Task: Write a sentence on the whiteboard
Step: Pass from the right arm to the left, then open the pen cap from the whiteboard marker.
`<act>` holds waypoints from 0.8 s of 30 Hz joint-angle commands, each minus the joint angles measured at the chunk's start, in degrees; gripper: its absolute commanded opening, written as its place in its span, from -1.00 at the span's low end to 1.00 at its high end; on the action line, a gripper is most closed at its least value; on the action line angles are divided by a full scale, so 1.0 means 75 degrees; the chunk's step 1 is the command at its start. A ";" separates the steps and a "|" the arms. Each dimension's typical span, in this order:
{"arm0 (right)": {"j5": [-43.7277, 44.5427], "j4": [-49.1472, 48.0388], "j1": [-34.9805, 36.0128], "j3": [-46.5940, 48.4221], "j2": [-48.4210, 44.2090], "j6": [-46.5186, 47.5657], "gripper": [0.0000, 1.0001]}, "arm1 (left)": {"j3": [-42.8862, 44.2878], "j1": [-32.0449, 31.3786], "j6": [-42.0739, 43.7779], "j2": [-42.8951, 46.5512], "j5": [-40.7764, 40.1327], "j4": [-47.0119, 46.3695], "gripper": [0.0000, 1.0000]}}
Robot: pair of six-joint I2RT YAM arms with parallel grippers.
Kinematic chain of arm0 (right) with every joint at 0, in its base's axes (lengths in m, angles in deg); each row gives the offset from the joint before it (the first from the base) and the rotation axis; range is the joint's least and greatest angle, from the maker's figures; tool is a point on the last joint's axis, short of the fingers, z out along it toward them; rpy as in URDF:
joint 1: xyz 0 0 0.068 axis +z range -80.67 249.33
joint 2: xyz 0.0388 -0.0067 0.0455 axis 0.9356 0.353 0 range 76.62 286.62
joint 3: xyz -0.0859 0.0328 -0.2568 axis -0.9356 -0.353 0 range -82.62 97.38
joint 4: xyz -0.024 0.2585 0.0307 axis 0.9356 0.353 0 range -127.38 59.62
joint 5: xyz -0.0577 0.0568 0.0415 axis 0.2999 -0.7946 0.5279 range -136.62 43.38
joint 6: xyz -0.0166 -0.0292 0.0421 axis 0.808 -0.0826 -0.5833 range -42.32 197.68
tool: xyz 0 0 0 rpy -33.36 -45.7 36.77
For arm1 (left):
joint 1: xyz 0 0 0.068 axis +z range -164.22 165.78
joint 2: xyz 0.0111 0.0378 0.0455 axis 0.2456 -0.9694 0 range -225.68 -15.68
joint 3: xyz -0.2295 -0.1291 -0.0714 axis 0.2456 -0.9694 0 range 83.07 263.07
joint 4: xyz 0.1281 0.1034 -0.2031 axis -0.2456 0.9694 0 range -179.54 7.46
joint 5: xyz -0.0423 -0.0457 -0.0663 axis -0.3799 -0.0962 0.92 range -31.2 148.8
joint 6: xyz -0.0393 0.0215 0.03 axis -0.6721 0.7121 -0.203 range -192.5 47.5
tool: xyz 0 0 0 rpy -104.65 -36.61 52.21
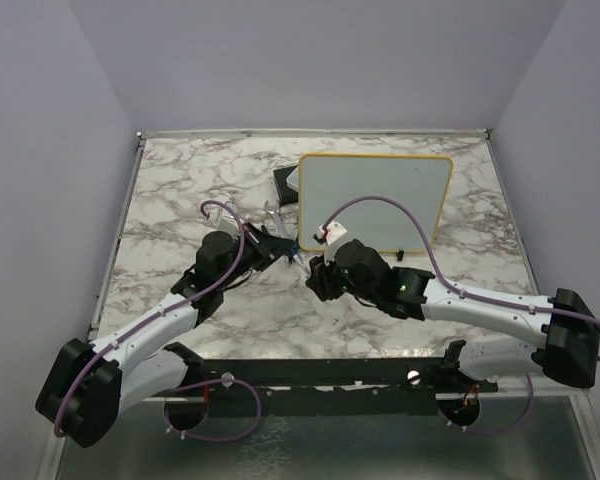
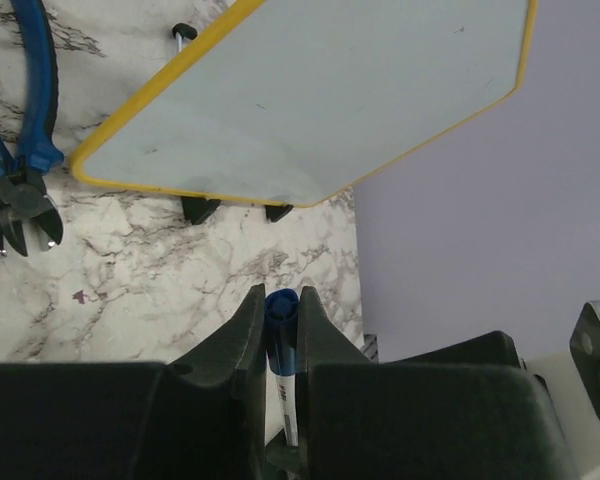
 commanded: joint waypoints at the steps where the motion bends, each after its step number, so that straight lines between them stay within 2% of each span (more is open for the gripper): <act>1: 0.0797 -0.0789 0.0058 -0.0227 -0.0653 -0.0266 0.04 | -0.0196 -0.0024 -0.1067 0.0308 -0.0245 -0.0704 -1.00; 4: 0.0928 -0.1943 0.0052 -0.0827 -0.1345 -0.0397 0.32 | -0.0283 -0.0023 -0.1815 0.0429 -0.0400 -0.1058 -1.00; 8: 0.0419 -0.3993 0.0050 -0.1725 -0.1982 -0.0457 0.47 | -0.0377 -0.0019 -0.2851 0.0599 -0.0609 -0.1508 -1.00; 12: -0.0080 -0.5685 0.0048 -0.2181 -0.1988 -0.0659 0.48 | -0.0553 -0.0010 -0.3664 0.0823 -0.0953 -0.1822 -1.00; 15: -0.0177 -0.6361 0.0049 -0.2297 -0.1902 -0.0786 0.47 | -0.0628 -0.0010 -0.3942 0.0969 -0.1178 -0.1862 -1.00; 24: -0.0138 -0.6232 0.0055 -0.1951 -0.1411 -0.1011 0.17 | -0.0677 -0.0008 -0.4109 0.1201 -0.1568 -0.1887 -1.00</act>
